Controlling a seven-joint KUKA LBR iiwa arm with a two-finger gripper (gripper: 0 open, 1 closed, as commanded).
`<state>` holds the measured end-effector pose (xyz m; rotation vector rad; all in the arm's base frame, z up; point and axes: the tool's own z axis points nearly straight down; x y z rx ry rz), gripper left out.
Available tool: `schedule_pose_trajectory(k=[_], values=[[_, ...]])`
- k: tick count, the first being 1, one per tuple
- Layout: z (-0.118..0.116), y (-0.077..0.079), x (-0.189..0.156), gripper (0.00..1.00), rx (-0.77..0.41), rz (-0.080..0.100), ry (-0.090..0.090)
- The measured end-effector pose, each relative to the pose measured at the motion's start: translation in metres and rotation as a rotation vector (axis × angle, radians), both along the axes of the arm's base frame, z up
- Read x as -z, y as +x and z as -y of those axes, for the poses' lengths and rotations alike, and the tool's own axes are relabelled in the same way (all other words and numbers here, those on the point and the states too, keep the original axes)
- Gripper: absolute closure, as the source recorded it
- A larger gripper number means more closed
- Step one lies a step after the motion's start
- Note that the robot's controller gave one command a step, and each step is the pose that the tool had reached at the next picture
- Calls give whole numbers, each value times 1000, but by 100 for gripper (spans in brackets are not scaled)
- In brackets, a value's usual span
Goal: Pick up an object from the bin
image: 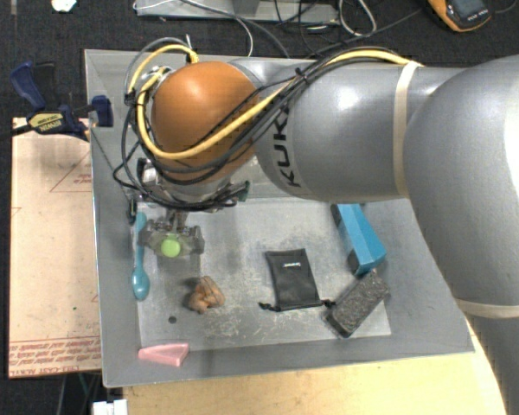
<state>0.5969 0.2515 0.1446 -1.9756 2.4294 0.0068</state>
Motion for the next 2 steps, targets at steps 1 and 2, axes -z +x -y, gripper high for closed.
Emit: schedule_pose_trajectory(k=[1,2], values=[[-1,1,-19,100,2,5,3],[-1,1,-45,100,5,3,3]])
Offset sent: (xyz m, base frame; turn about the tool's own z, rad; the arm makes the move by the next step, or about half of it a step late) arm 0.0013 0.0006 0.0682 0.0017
